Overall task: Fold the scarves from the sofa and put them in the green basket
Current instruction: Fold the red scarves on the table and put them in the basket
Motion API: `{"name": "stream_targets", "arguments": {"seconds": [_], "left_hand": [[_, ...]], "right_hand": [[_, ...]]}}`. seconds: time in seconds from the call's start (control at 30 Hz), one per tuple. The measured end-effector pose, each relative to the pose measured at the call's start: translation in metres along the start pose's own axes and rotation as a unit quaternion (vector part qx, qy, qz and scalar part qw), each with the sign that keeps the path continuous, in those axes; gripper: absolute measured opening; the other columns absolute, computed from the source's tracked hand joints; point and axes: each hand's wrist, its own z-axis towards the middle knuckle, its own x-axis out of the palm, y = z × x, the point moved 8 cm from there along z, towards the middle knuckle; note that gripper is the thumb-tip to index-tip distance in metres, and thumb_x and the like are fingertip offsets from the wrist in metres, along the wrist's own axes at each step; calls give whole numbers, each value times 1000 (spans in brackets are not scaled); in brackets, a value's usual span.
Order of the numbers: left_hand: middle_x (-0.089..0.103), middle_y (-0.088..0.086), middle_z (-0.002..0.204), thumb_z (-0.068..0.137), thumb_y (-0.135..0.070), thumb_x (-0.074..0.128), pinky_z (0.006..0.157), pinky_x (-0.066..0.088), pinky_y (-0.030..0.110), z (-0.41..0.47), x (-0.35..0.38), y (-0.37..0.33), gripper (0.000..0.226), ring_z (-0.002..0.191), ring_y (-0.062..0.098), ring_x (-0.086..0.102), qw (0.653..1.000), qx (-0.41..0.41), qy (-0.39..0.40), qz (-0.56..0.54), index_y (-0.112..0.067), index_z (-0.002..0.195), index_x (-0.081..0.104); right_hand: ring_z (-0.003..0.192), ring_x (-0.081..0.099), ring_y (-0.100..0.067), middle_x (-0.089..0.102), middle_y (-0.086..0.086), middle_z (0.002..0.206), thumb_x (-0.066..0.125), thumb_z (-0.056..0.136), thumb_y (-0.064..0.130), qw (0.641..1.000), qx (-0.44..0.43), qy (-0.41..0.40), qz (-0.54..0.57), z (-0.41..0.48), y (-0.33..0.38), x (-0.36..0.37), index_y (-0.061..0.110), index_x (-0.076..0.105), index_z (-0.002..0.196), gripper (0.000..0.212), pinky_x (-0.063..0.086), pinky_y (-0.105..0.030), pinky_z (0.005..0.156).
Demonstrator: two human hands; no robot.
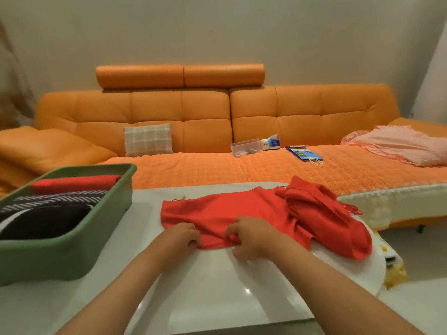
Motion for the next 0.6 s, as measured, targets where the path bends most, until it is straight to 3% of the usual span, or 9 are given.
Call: {"name": "stream_targets", "arguments": {"seconds": [0.07,0.13,0.2,0.3,0.37,0.43,0.5,0.53,0.6], "left_hand": [[62,-10,89,94,-14,54,71,42,27,-1,-3,11,17,81,9,54,999,-43,1,-4,-24,86,66],[58,-7,82,98,-18,43,66,39,31,-8,-14,22,19,71,9,48,993,-105,-21,-58,-25,85,54],[54,-5,75,101,-19,36,61,37,27,-15,-32,27,18,64,8,43,985,-126,-62,-102,-24,87,46],[56,-6,73,103,-20,34,56,37,25,-23,-63,31,20,63,10,50,986,-127,-78,-79,-26,90,47],[57,-8,74,97,-15,39,59,38,26,-28,-64,42,23,67,10,52,988,-153,6,-32,-27,86,54],[58,-10,67,86,-9,44,61,40,23,-42,-43,52,26,64,11,52,966,-197,154,-69,-22,78,64],[62,-8,62,79,-8,45,58,43,21,-59,-24,50,30,58,15,53,928,-232,254,-140,-19,74,72],[64,-7,63,78,-7,45,57,44,20,-61,-21,51,31,57,16,54,925,-234,258,-149,-18,73,74],[67,-7,71,80,-3,43,60,45,20,-51,-29,63,34,63,13,57,948,-237,165,-136,-21,77,72]], "right_hand": [[111,55,-26,55,-1,117,66,78,36,998,17,2,-53,2,0,1,33,59,128,51,38,-35,88],[117,52,-27,50,-2,126,62,81,31,996,32,0,-80,3,-1,3,33,53,134,53,37,-40,97],[118,51,-28,47,-3,130,58,82,20,995,29,-28,-87,4,-1,-2,33,50,137,57,39,-42,96],[108,55,-28,51,-4,118,56,79,12,997,27,-58,-31,8,3,-20,27,59,127,50,47,-41,86],[95,58,-29,59,-5,101,58,74,11,998,23,-53,-7,10,12,-26,19,66,102,30,48,-40,77],[73,56,-26,60,-5,73,57,70,14,999,22,10,40,13,17,-18,9,62,78,11,46,-37,65],[61,52,-19,57,1,60,57,68,27,985,39,123,115,9,23,-3,8,66,71,21,43,-34,61],[61,55,-17,62,4,62,56,69,34,972,52,168,154,7,26,2,11,71,71,28,44,-32,64],[66,64,-15,73,3,73,53,75,36,959,61,178,214,13,32,3,14,78,76,34,49,-28,70]]}}
